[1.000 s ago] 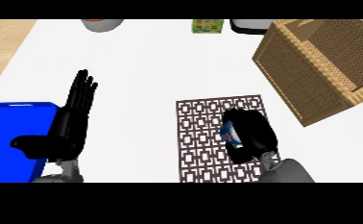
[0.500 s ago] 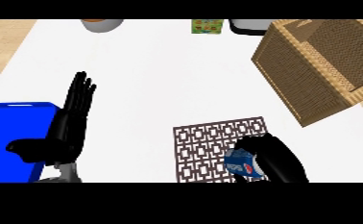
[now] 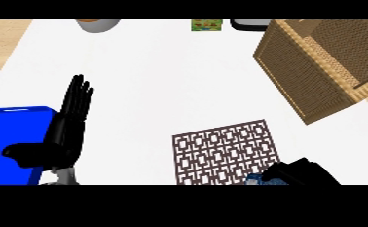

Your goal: Pick the can from the placemat and place it in the basket

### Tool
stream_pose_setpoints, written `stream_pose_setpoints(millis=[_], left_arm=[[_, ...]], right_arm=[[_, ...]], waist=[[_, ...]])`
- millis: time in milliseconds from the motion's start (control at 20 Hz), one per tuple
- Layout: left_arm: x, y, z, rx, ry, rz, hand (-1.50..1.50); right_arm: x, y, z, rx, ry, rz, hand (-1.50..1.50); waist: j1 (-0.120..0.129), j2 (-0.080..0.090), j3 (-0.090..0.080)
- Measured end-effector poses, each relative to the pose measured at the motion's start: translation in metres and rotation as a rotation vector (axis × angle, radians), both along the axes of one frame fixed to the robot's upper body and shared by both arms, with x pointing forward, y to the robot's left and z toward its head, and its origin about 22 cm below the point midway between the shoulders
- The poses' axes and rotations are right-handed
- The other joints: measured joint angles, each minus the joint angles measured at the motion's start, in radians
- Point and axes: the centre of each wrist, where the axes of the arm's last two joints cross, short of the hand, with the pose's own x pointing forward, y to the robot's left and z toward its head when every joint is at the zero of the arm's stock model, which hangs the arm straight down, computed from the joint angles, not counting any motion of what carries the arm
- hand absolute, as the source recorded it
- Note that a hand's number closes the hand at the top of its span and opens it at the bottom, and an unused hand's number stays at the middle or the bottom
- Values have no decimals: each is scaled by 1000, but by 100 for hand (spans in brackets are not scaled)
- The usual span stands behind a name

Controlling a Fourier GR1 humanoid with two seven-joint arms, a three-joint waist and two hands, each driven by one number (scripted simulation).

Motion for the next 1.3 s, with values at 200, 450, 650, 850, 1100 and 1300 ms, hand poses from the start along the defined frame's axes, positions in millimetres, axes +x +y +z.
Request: stream_pose_setpoints(millis=[200,450,650,850,1100,1300], left_arm=[[1,0,1,2,-2,-4,0],[0,-3,0,6,0,-4,0],[3,-2,3,5,-5,-13,0],[4,0,4,3,-3,-21,0],[7,-3,1,4,-4,-28,0],[6,-3,5,1,-11,-29,0]], right_arm=[[-12,-20,43,127,-6,10,150],[-29,-48,94,201,7,-24,150],[-25,-72,126,191,14,-109,150],[-17,-94,145,131,-23,-201,150],[7,-116,148,54,-80,-291,150],[29,-134,150,60,-81,-330,150]], waist=[[-2,2,1],[-3,3,1],[6,5,2],[13,6,2],[24,8,2],[28,9,2]])
